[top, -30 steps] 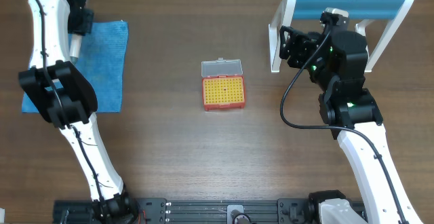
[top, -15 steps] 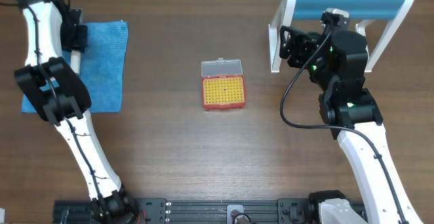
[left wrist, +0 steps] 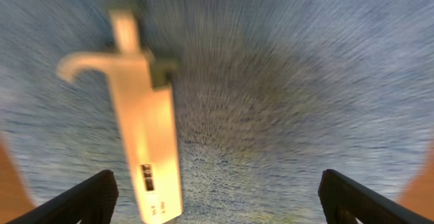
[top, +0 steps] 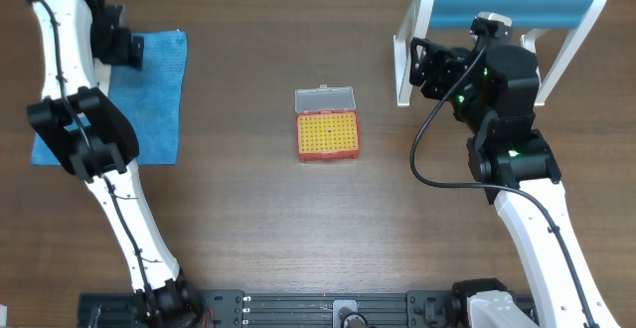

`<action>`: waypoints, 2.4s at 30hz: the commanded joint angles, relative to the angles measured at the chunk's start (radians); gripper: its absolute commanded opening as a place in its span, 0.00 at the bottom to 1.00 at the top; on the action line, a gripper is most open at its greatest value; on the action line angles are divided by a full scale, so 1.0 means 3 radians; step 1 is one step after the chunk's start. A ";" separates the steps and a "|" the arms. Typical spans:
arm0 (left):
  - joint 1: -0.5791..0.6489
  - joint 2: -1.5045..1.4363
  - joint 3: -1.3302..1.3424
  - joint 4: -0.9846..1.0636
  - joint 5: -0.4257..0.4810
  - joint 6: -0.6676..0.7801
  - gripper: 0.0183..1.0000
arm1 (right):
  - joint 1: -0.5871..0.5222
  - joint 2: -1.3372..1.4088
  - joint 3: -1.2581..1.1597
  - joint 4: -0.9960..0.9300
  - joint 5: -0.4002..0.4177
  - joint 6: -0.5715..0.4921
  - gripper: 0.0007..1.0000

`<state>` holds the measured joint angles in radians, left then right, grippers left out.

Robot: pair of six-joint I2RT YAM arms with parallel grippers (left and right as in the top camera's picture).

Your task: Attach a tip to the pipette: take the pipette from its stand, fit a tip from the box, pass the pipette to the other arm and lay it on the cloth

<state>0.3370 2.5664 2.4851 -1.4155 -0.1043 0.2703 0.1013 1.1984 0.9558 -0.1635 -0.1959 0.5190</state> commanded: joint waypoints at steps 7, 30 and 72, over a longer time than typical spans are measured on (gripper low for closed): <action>-0.0103 -0.1324 0.0772 -0.0945 0.1044 -0.0537 0.84 | 0.0001 -0.0284 0.0032 -0.0047 0.0041 -0.1745 0.79; -0.1109 -0.5412 -0.4541 0.1127 0.0685 -0.1760 0.97 | -0.0001 -0.3330 -0.1787 -0.1297 0.0015 -0.2029 0.79; -0.0903 -0.8544 -0.8265 0.4470 0.0537 -0.1459 0.98 | -0.0001 -0.3330 -0.1787 -0.2820 0.0015 -0.2029 0.79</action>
<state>0.0624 0.0170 0.0189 -0.0807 0.0380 -0.1768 0.1001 0.2047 0.4213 -1.0111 -0.1925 -0.1055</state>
